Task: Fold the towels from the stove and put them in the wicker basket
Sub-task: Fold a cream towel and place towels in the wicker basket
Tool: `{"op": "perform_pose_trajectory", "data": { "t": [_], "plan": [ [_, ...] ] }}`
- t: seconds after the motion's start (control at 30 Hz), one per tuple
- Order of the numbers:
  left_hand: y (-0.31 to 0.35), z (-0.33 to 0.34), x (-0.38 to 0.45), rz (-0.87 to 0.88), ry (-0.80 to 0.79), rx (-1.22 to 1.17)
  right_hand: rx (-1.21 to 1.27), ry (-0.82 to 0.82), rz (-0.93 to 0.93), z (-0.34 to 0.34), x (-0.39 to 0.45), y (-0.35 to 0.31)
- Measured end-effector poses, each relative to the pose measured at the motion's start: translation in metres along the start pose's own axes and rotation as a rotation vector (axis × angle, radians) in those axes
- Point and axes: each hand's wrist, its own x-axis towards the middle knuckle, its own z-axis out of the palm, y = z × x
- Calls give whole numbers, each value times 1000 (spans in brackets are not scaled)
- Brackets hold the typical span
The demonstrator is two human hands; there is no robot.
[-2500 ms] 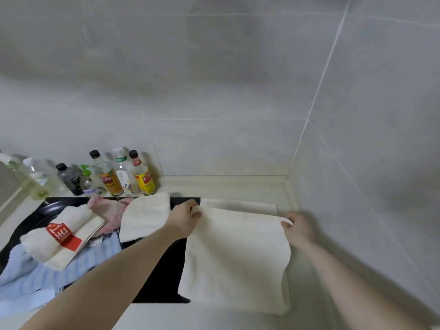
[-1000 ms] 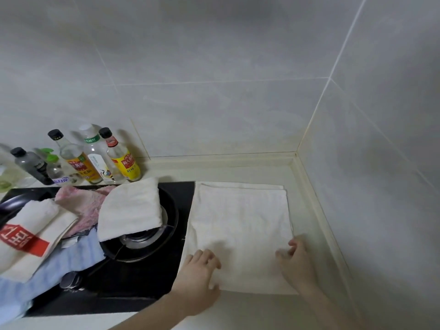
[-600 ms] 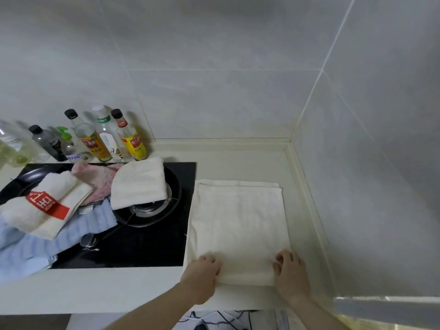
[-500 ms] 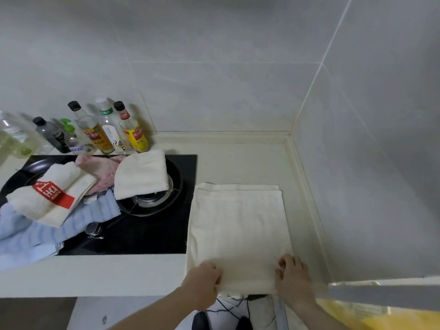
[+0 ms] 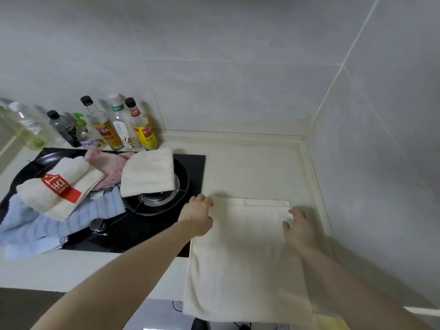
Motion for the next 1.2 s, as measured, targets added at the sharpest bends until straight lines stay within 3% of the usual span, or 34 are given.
{"op": "perform_pose_trajectory", "data": {
  "t": [0.2, 0.33, 0.57, 0.9, 1.2],
  "plan": [
    [-17, 20, 44, -72, -34, 182, 27, 17, 191, 16, 47, 2],
    [-27, 32, 47, -77, 3, 124, 83, 30, 224, 25, 52, 15],
    [-42, 38, 40, 76, 108, 32, 136, 192, 139, 24, 41, 25],
    [-29, 35, 41, 71, 135, 74, 334, 353, 153, 34, 31, 22],
    [-34, 35, 42, 63, 106, 59, 195, 200, 124, 44, 71, 14]
  ]
}}
